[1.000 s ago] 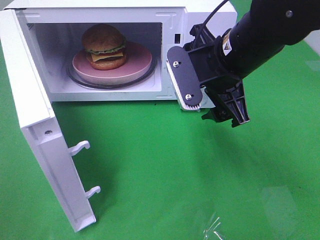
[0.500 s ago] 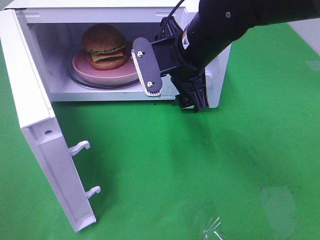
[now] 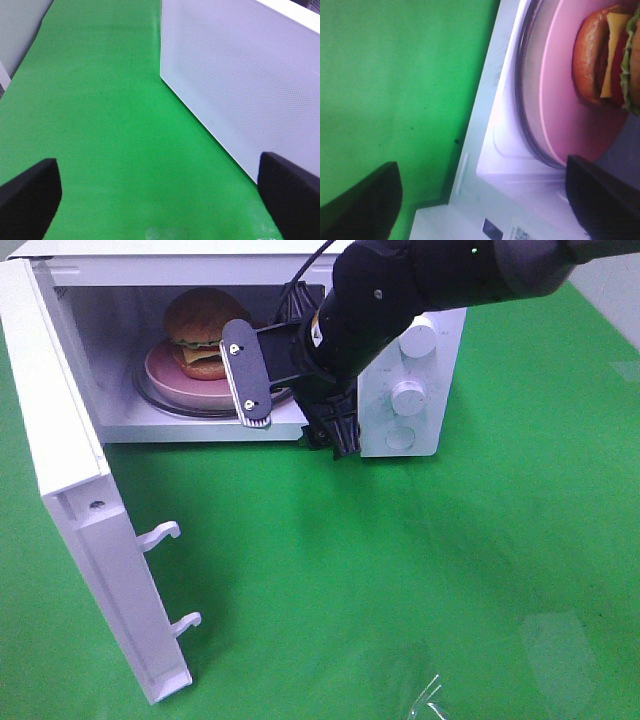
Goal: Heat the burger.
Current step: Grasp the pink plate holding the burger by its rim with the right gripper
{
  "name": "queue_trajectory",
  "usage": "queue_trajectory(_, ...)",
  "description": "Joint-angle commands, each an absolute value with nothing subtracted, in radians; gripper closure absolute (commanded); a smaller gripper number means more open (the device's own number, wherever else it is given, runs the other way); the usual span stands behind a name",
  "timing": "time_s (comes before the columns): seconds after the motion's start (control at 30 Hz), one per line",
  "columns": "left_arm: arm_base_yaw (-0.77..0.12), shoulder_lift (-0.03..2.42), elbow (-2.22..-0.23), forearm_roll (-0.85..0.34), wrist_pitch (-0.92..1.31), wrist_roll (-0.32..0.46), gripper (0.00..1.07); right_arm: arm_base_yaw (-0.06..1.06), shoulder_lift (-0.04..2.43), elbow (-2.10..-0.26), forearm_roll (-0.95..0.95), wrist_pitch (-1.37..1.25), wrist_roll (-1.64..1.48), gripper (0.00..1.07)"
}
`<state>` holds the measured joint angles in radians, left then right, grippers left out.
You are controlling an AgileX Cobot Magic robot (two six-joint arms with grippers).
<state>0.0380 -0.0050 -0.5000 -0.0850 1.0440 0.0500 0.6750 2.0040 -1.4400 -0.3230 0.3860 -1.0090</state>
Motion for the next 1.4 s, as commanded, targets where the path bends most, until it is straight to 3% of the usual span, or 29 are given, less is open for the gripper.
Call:
queue_trajectory(0.03,0.039,-0.026,-0.498,-0.089,1.041,0.048,0.06,0.69,2.058,-1.507,-0.323,0.377,-0.993,0.23)
queue_trajectory(1.4,0.039,-0.026,-0.498,-0.089,1.041,0.048,0.06,0.664,2.454,-2.009,-0.251,0.452,-0.93,0.29)
